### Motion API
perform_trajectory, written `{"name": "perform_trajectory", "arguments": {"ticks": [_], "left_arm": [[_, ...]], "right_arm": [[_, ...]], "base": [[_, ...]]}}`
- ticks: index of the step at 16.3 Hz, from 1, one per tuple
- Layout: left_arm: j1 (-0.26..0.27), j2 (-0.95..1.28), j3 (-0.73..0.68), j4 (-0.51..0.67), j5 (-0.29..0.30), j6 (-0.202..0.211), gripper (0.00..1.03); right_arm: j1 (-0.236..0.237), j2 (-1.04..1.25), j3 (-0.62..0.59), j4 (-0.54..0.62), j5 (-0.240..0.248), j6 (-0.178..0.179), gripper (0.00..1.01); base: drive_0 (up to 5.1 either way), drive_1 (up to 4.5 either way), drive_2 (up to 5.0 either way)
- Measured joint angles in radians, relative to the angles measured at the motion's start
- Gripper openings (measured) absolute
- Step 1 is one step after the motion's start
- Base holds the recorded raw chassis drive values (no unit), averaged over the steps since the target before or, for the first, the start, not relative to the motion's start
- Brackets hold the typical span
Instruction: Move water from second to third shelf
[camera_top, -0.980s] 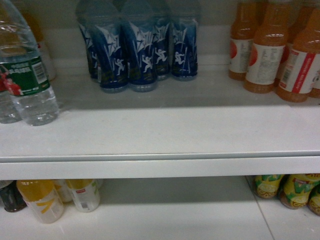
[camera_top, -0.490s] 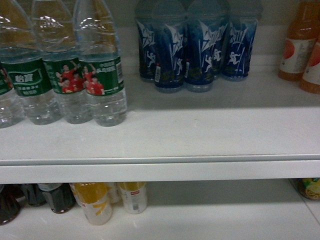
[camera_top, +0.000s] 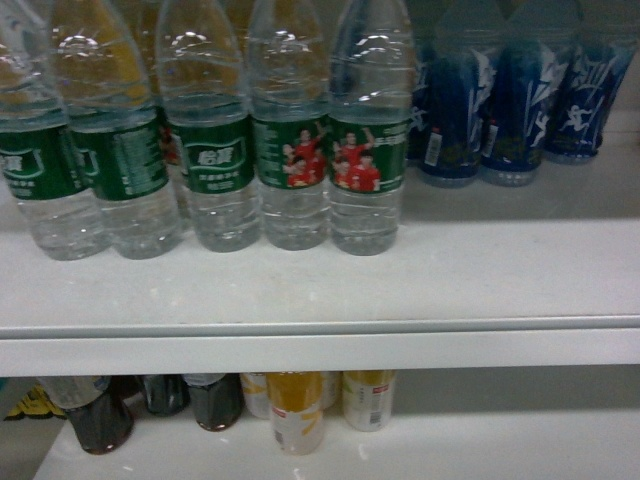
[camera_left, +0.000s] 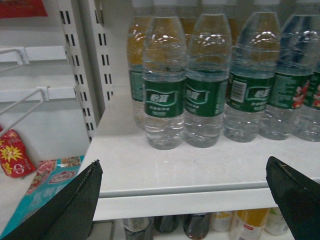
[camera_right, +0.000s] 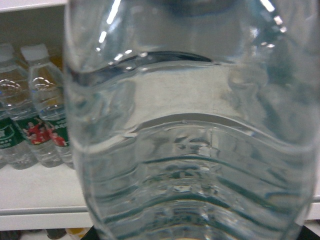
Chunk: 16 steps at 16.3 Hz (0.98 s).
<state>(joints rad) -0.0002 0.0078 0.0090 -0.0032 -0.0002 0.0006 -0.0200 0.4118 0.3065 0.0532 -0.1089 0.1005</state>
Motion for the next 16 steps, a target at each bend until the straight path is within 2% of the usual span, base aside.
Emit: {"name": "perform_trajectory", "arguments": {"ticks": [13,16], "left_arm": [[0.0,0.0,0.0,0.0,0.0,0.0,0.98],[0.0,0.0,0.0,0.0,-0.007,0.0,0.98]], "right_arm": [[0.0,-0.001,0.0,0.0,0.0,0.0,0.41],[0.005,0.002,0.0,0.005,-0.023,0.0,0.41]], "base": [[-5.0,2.5,2.5],[0.0,0.0,0.0]]}}
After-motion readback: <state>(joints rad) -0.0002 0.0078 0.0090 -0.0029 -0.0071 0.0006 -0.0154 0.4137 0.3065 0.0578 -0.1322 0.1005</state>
